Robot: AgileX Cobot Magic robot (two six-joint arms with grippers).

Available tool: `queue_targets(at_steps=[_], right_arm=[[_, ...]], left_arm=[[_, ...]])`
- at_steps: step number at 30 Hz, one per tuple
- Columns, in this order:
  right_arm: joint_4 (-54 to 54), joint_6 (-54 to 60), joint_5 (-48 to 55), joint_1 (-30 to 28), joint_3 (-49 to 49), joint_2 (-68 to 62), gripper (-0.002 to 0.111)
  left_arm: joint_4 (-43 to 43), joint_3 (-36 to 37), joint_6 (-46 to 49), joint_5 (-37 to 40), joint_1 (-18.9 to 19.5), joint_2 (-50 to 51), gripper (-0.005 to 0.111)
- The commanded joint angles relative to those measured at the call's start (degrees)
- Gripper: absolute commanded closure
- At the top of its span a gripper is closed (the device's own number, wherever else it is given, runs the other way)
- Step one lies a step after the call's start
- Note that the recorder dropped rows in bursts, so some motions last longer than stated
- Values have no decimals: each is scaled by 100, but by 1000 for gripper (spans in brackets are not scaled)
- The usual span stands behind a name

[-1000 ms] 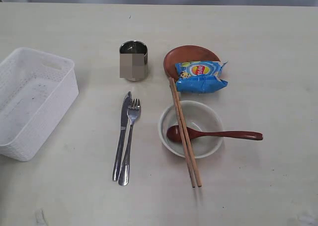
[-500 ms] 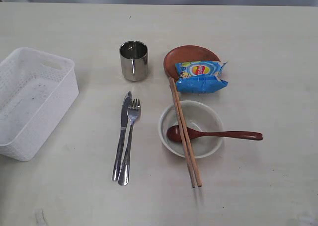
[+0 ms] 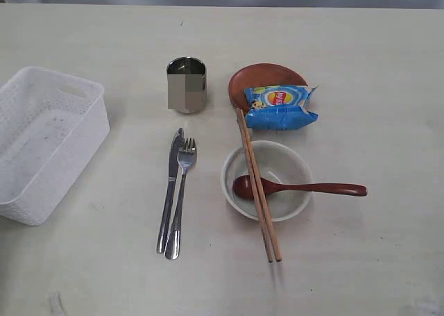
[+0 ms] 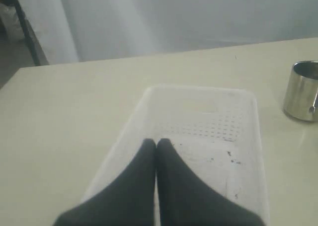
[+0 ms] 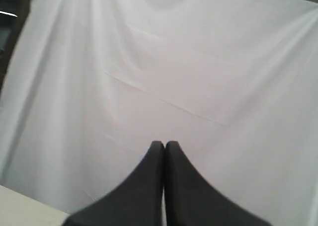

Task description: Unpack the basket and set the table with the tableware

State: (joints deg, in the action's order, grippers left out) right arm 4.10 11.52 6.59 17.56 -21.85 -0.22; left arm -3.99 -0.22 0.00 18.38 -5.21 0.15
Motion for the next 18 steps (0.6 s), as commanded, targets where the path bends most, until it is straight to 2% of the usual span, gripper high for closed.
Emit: queue_targets(at_steps=[1,9,14,18], right_arm=[[-276,-44,-199,-877,593,22,108],[-319,-44,-458,-939,1804,22,108],[-410,-44,-458,-939,2185,22,108],[-518,-57,325,-939,2185,22,108]], left_arm=[[-28,22,0,4,13,-15,107],[-28,22,0,4,13,-15,107],[-28,22,0,4,13,-15,107],[-28,22,0,4,13,-15,107]])
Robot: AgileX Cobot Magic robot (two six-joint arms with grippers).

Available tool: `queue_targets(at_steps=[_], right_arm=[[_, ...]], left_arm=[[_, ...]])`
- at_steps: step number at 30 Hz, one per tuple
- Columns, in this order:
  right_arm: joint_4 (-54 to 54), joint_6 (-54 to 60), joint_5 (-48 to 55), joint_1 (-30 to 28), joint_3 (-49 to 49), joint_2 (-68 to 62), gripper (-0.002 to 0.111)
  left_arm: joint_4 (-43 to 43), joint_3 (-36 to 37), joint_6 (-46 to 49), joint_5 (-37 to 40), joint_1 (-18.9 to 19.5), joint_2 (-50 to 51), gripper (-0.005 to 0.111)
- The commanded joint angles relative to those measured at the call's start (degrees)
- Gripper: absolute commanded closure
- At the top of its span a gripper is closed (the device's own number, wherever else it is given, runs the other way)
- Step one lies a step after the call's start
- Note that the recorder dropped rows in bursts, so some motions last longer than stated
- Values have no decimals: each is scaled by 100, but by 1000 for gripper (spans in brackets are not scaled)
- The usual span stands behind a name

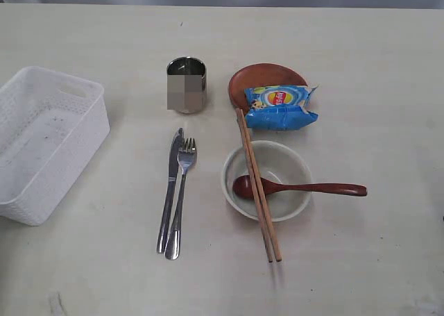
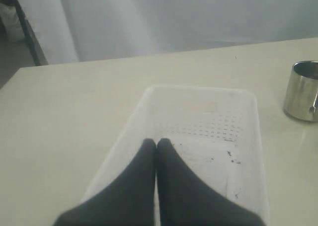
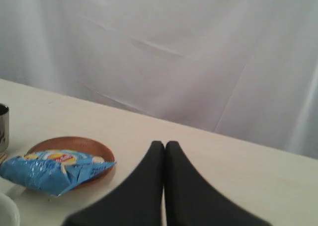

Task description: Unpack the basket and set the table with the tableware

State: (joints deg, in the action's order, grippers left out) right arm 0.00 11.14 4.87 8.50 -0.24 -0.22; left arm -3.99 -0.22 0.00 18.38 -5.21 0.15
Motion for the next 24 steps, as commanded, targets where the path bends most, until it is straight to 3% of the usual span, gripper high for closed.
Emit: queue_targets(at_steps=[1,7,24], right_arm=[[-108,-19,592,-33,24,22,108],[-108,-98,1370,-33,24,22,108],[-108,-737,1393,-33,24,22,108]], left_arm=[[-28,22,0,4,13,-15,107],[-28,22,0,4,13,-15,107],[-28,22,0,4,13,-15,107]])
